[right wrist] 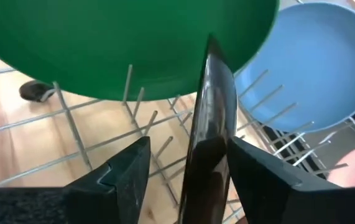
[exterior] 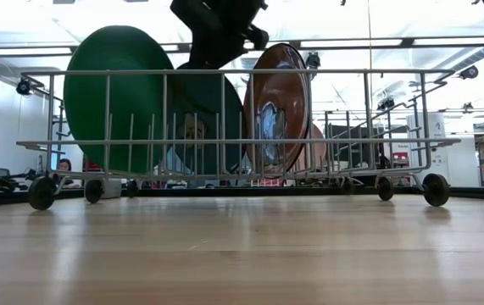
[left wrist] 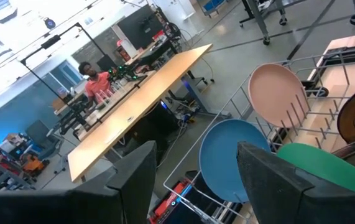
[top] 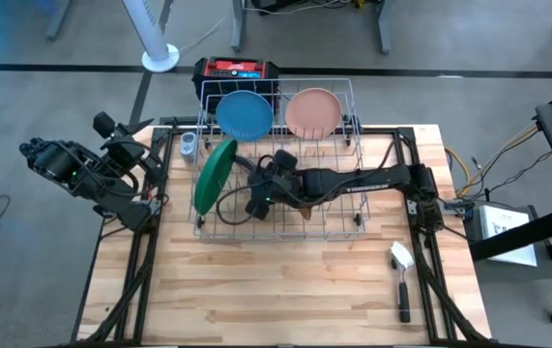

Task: Sort dishes
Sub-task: Adjust the blue floral plate on the right side of the dish rack

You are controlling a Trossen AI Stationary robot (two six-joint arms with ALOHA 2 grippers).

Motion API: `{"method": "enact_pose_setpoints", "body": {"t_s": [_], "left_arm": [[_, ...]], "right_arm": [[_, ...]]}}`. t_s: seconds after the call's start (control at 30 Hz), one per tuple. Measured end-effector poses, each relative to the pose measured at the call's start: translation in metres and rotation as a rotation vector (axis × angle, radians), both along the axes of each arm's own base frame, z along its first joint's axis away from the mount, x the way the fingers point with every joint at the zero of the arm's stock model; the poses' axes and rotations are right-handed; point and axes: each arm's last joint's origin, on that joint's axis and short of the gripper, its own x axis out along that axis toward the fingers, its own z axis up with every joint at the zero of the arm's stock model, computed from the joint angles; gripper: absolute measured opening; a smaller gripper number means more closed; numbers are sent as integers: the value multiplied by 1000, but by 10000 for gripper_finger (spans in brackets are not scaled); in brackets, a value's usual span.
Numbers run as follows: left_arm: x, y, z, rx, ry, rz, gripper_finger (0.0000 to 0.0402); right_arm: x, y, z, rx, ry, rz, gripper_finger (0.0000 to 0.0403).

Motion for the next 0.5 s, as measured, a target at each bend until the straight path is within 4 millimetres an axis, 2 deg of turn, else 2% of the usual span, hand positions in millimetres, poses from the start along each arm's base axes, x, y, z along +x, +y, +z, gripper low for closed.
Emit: {"method": "enact_pose_setpoints", "body": {"t_s": [0.17, 0.4, 0.5], "left_arm": [[0, 0, 0, 3, 4, 0, 211], [0, 0, 0, 2, 4, 0, 211], [0, 0, 0, 2, 3, 0, 211]], "right_arm": [[0, -2, 0, -3, -5, -21, 145], [-1, -3, 2, -30, -15, -56, 35], [-2, -5, 5, -37, -24, -73, 19]]}}
